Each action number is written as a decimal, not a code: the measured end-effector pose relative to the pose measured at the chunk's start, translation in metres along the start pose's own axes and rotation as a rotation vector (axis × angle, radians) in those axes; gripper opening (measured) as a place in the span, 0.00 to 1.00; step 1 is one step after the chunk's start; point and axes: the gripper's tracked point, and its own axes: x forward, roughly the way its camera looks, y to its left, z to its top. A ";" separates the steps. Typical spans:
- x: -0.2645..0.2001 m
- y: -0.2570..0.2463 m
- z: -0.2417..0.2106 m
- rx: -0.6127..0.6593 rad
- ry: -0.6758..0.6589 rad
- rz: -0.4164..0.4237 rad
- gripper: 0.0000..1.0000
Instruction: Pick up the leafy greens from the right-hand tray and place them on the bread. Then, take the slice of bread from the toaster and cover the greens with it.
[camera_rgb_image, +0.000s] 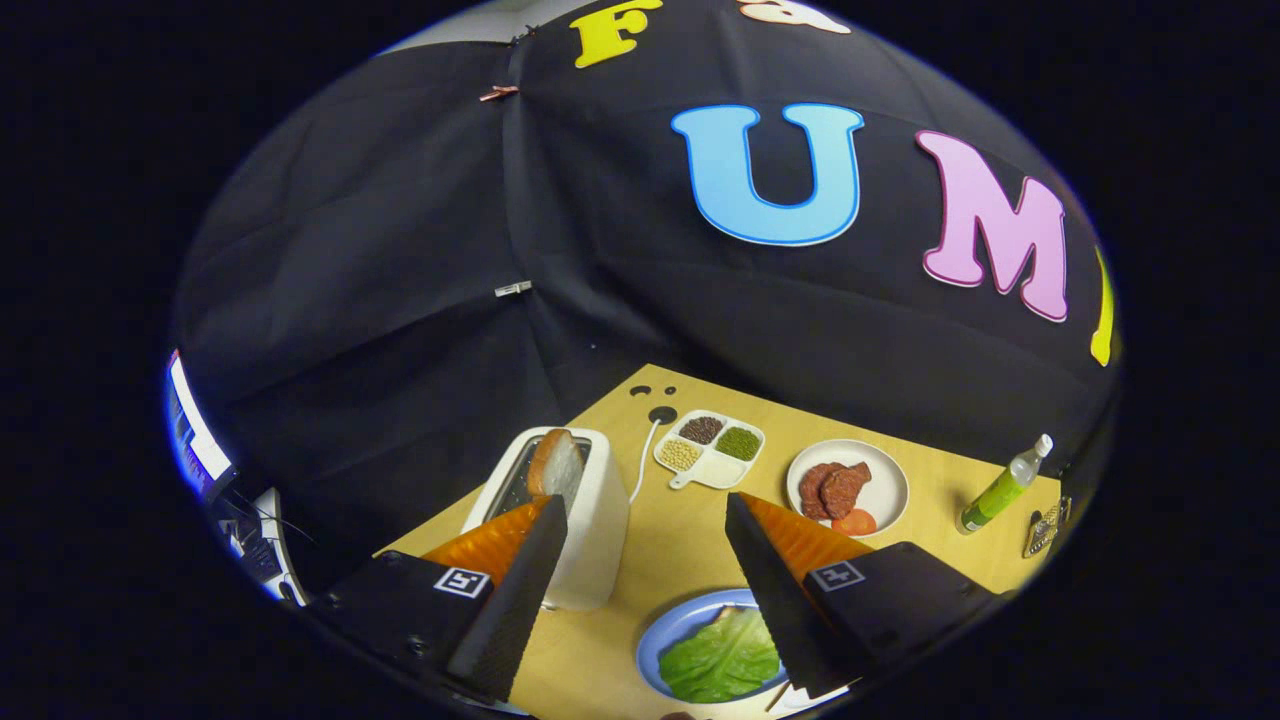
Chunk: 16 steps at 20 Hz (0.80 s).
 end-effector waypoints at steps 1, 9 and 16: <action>0.005 0.009 0.003 -0.006 0.000 0.015 0.99; 0.083 0.081 -0.015 -0.061 0.074 0.083 0.99; 0.137 0.080 -0.037 -0.083 0.126 0.003 1.00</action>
